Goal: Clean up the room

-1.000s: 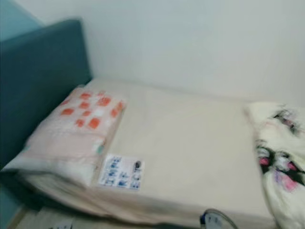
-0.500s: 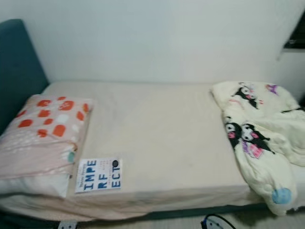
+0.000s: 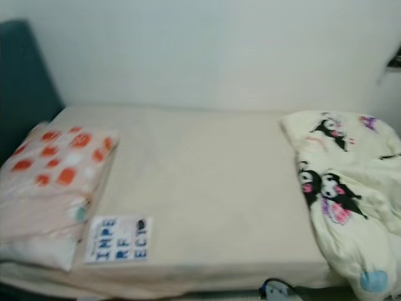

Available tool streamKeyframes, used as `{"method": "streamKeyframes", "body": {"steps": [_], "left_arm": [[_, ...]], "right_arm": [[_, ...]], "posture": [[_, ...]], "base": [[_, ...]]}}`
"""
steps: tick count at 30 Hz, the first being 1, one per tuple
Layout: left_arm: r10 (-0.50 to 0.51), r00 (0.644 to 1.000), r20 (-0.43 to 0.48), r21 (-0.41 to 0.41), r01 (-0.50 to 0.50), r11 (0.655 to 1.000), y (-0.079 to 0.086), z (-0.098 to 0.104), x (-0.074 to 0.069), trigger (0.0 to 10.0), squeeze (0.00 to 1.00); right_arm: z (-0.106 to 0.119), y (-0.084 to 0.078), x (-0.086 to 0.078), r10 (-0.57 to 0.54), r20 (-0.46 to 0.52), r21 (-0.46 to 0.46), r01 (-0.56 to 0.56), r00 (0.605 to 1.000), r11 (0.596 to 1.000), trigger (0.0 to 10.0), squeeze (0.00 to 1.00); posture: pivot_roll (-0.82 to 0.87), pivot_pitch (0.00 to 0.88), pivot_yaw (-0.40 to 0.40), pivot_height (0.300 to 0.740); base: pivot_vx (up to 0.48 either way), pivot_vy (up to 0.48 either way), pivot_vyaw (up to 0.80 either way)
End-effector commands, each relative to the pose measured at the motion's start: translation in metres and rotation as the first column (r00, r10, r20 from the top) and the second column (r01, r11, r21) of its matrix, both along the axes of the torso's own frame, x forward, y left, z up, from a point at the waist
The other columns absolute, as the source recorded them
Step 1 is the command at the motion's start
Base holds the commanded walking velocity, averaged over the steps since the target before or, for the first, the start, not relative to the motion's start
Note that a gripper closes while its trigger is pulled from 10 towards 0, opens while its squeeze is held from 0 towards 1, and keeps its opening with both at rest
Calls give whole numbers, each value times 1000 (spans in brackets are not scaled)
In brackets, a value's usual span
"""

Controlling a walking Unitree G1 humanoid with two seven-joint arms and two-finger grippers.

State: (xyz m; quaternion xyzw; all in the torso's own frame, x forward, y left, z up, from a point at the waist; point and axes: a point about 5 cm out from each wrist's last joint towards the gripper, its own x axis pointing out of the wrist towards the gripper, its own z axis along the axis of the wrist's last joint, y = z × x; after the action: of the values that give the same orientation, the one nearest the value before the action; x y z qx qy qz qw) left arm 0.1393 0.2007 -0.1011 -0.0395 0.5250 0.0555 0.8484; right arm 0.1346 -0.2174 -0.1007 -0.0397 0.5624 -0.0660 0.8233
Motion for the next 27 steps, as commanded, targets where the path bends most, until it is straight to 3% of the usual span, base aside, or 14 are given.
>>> {"method": "streamKeyframes", "body": {"steps": [1,11,23,27], "left_arm": [[-4,1000,-26,2,4,1000,1,-3,-9,10000,0],[5,999,-34,3,-5,1000,6,-3,-13,10000,0],[8,999,-33,5,-8,1000,9,-2,-12,10000,0],[1,999,-32,4,-1,1000,10,-2,-10,10000,0]], "right_arm": [[-1,4,0,0,-4,9,0,1000,1000,10000,0],[-1,3,-1,-14,1,9,14,1000,1000,10000,0],[0,5,1,12,14,19,-12,1000,1000,10000,0],[7,8,23,7,103,56,-13,995,998,10000,0]], "posture": [[-107,39,-51,740],[-112,45,-50,740],[-117,50,-47,740],[-124,48,-41,740]], "base": [[0,-480,-763],[0,-480,-742],[0,-480,0],[0,-480,200]]}}
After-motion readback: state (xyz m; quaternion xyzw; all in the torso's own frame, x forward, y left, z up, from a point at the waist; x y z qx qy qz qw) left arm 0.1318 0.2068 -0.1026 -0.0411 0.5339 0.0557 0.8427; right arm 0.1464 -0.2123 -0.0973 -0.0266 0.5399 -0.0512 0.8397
